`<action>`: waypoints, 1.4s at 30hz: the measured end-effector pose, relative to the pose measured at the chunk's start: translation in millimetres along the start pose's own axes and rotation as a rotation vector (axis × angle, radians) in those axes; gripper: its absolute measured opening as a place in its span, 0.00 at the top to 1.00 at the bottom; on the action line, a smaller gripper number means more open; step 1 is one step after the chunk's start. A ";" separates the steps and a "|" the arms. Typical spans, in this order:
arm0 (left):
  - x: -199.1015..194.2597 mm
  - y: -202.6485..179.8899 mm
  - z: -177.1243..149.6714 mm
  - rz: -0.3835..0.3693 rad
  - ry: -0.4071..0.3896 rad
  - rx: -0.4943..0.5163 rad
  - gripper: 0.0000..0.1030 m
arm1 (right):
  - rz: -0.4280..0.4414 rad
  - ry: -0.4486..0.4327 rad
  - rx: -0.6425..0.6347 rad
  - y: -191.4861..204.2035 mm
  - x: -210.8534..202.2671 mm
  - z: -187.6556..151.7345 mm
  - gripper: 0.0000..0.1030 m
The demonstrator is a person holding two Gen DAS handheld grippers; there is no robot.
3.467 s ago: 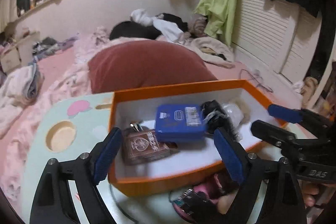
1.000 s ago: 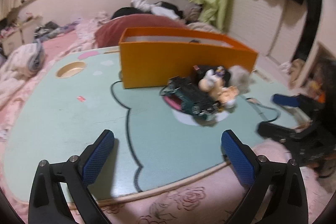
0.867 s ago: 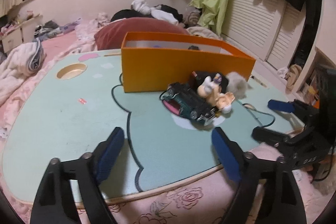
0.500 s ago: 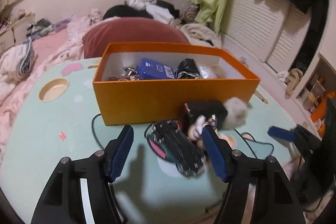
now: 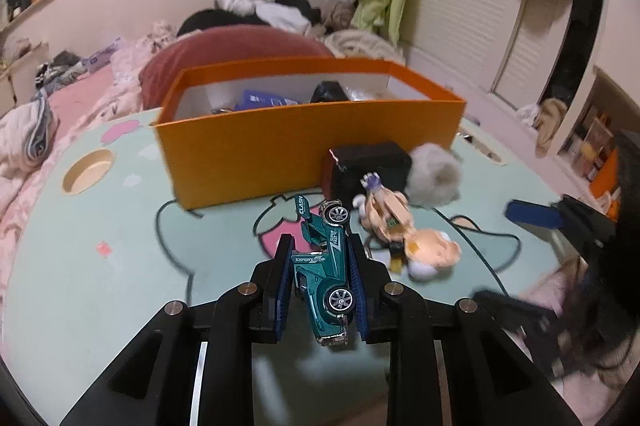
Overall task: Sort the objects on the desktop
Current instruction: 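Grasp the green toy car on the table with the left tool, then drop green car in box with left tool while right drops figurine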
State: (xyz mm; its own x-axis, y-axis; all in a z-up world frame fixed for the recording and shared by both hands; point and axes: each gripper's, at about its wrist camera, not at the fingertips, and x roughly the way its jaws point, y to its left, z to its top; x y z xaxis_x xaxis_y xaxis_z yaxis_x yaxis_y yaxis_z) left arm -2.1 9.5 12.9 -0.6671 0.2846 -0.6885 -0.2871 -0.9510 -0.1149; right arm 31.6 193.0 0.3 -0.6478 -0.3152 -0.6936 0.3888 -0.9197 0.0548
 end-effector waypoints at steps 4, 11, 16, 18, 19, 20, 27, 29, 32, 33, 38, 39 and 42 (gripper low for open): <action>-15.1 -2.0 -24.8 -0.024 0.019 0.012 0.75 | 0.001 -0.001 0.000 1.0 -0.5 0.2 0.01; -23.7 -5.9 -22.5 0.020 -0.048 0.042 0.33 | 0.002 -0.002 0.002 -1.4 -1.5 -0.7 0.01; -11.3 -5.2 -23.3 0.010 -0.011 0.048 0.74 | 0.013 -0.010 0.017 1.0 -4.3 0.4 0.01; -13.0 -5.3 -25.2 0.003 -0.018 0.046 0.77 | 0.014 -0.009 0.030 3.4 -6.5 3.6 0.01; -14.3 -6.0 -26.6 0.004 -0.024 0.048 0.77 | 0.015 -0.015 0.032 2.9 -8.4 6.0 0.01; -15.0 -6.4 -27.3 0.009 -0.029 0.050 0.77 | 0.028 -0.031 0.032 5.5 -11.9 11.0 0.01; -23.2 -4.3 -32.0 0.039 -0.048 0.034 0.77 | 0.130 -0.025 0.013 39.1 0.2 58.1 0.12; -27.5 2.8 -36.2 0.039 -0.052 0.009 0.77 | 0.122 0.035 0.015 43.6 17.5 63.2 0.25; -33.6 15.2 -41.3 0.035 -0.064 -0.024 0.77 | 0.097 0.140 -0.019 52.0 41.3 56.8 0.42; -34.3 17.8 -42.0 0.036 -0.067 -0.032 0.77 | 0.085 0.132 -0.034 54.6 40.7 55.6 0.51; -35.3 20.7 -42.0 0.033 -0.077 -0.040 0.77 | 0.118 0.108 -0.075 62.5 34.9 48.0 0.64; -35.6 20.0 -41.6 0.033 -0.079 -0.035 0.77 | 0.125 0.095 -0.077 62.2 31.1 46.3 0.64; -38.8 18.6 -38.2 0.028 -0.092 -0.034 0.77 | 0.134 0.028 -0.083 57.4 7.9 39.7 0.64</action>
State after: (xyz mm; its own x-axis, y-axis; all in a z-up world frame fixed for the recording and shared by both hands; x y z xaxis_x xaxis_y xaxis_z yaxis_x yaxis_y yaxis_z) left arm 44.8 -23.8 10.1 -0.7355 0.2659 -0.6232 -0.2447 -0.9619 -0.1216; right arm 22.9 128.4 26.4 -0.5685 -0.4264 -0.7035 0.5241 -0.8469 0.0899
